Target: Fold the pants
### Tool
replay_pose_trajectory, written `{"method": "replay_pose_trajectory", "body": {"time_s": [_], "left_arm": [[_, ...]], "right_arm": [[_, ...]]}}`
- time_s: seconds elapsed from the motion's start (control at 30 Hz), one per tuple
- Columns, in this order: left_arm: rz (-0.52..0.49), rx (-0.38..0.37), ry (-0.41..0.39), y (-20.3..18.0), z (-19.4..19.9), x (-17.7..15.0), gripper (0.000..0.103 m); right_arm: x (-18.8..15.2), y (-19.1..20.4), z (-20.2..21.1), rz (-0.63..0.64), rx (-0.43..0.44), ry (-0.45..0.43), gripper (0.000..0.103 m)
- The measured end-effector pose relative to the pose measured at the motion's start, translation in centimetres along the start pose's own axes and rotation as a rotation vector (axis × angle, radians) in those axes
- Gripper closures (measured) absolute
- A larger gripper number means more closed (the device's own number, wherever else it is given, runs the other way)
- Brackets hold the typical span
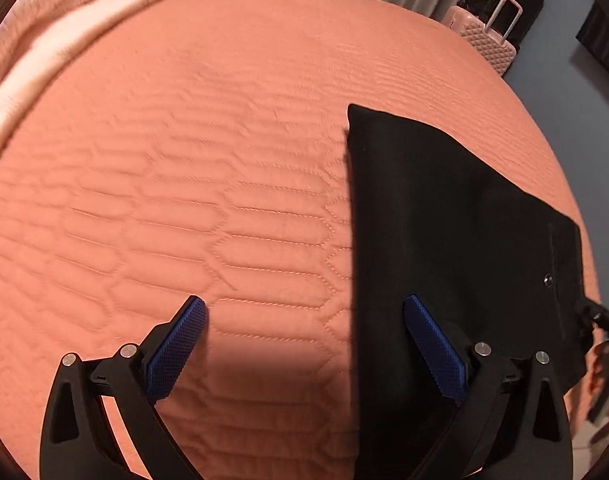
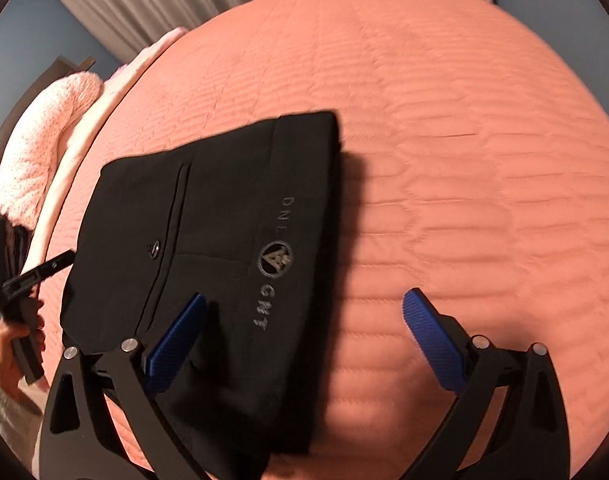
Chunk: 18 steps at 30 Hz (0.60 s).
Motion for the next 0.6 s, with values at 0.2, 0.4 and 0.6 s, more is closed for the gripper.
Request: {"method": "replay_pose_trajectory", "body": {"time_s": [0.2,0.4,0.6], "left_arm": [[0.006,-0.067,0.003,-1.6,-0.6,0.5,0.005],[-0.196,-0.133,0.072,-6.5,-1.7,-0.6,0.005],[-0.332,-0.196,0.102,-9.2,-2.6,-1.2,0.005]], "right_arm": [[0.2,2.1,-0.2,0.071,0.049,-0.003,0.005],[-0.8,4.3,-0.8,0.154,0.071,0.029,0.005],[-0.6,3.8,-0.5,0.117,0.162,0.038,0.005]]}}
Point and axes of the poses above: each gripper's, at about its wrist camera, not at the fingertips, and z roughly against the way its jaws point, y to its left, x to its top, the point moved 10 cm from there along -z, roughly the way its jaws point
